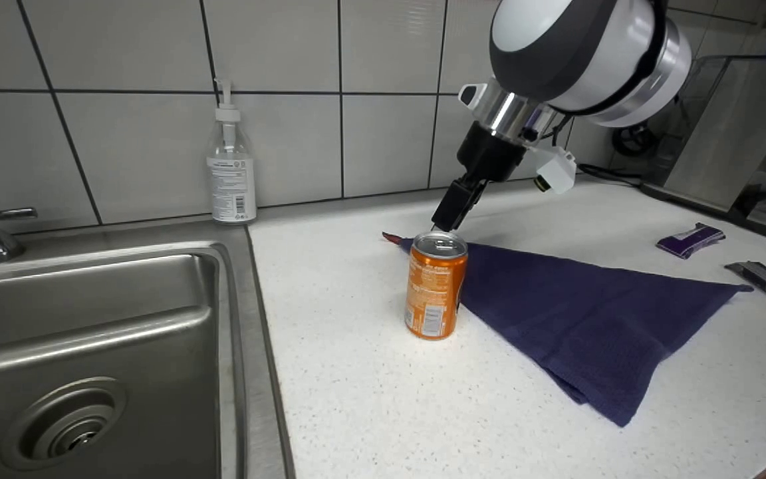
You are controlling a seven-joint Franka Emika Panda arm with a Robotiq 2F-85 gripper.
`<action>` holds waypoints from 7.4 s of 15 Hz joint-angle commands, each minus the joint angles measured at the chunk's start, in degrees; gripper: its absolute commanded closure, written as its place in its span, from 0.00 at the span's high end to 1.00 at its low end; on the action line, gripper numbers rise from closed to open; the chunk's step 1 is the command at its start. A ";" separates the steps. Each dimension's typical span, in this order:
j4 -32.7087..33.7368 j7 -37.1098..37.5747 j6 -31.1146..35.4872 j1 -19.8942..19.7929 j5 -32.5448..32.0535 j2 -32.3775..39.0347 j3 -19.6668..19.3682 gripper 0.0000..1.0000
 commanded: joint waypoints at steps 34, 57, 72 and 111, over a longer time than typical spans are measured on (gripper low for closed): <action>7.74 23.31 -7.86 7.95 -15.69 3.85 -5.37 1.00; 8.43 22.14 -6.21 5.41 -13.06 4.05 -3.37 0.01; 2.29 10.72 -5.94 -4.33 -6.19 -2.46 3.37 0.01; -24.32 -18.13 -6.20 -3.12 19.09 -27.99 -8.55 0.01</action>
